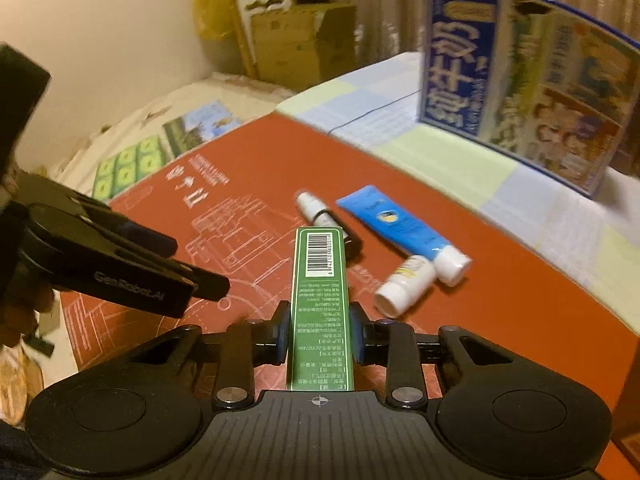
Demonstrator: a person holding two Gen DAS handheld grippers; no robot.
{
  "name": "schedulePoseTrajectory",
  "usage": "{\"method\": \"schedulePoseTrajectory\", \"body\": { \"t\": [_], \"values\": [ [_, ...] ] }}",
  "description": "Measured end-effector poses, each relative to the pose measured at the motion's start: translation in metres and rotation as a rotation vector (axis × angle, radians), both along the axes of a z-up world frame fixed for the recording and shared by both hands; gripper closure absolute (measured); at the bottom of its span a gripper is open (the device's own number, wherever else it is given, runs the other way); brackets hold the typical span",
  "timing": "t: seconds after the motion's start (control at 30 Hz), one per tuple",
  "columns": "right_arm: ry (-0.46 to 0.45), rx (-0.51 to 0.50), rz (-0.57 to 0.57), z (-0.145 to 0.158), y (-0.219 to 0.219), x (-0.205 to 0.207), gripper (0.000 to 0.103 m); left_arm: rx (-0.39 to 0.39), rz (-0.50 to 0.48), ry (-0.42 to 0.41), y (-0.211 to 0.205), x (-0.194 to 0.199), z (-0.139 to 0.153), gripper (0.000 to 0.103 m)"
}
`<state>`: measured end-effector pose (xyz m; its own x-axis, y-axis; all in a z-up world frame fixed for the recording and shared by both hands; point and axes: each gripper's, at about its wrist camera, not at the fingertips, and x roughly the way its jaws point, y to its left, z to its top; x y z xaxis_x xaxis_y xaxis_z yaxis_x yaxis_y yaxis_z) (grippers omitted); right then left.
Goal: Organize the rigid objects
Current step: 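Grasp the white pill bottle with the left gripper while the right holds the green box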
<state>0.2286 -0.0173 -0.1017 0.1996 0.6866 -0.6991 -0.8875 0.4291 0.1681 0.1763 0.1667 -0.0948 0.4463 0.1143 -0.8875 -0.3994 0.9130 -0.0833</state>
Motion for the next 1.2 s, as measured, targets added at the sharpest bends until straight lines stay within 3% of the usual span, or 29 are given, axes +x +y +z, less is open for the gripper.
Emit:
{"method": "schedulePoseTrajectory", "body": {
  "t": [0.3, 0.47, 0.57, 0.87, 1.2],
  "values": [
    [-0.008, 0.04, -0.269, 0.02, -0.053, 0.031, 0.077, 0.001, -0.156, -0.032, -0.029, 0.043, 0.0, 0.044],
    [0.01, -0.007, -0.401, 0.01, -0.072, 0.05, 0.077, 0.009, -0.249, -0.057, -0.045, 0.068, -0.002, 0.046],
    [0.017, -0.027, -0.456, 0.001, -0.079, 0.058, 0.077, -0.006, -0.289, -0.069, -0.049, 0.082, -0.007, 0.052],
    [0.065, -0.044, -0.53, -0.019, -0.096, 0.07, 0.077, 0.02, -0.355, -0.051, -0.055, 0.112, -0.023, 0.059],
    [0.104, -0.06, -0.549, -0.019, -0.091, 0.079, 0.076, 0.015, -0.372, -0.019, -0.061, 0.128, -0.039, 0.08]
  ]
}}
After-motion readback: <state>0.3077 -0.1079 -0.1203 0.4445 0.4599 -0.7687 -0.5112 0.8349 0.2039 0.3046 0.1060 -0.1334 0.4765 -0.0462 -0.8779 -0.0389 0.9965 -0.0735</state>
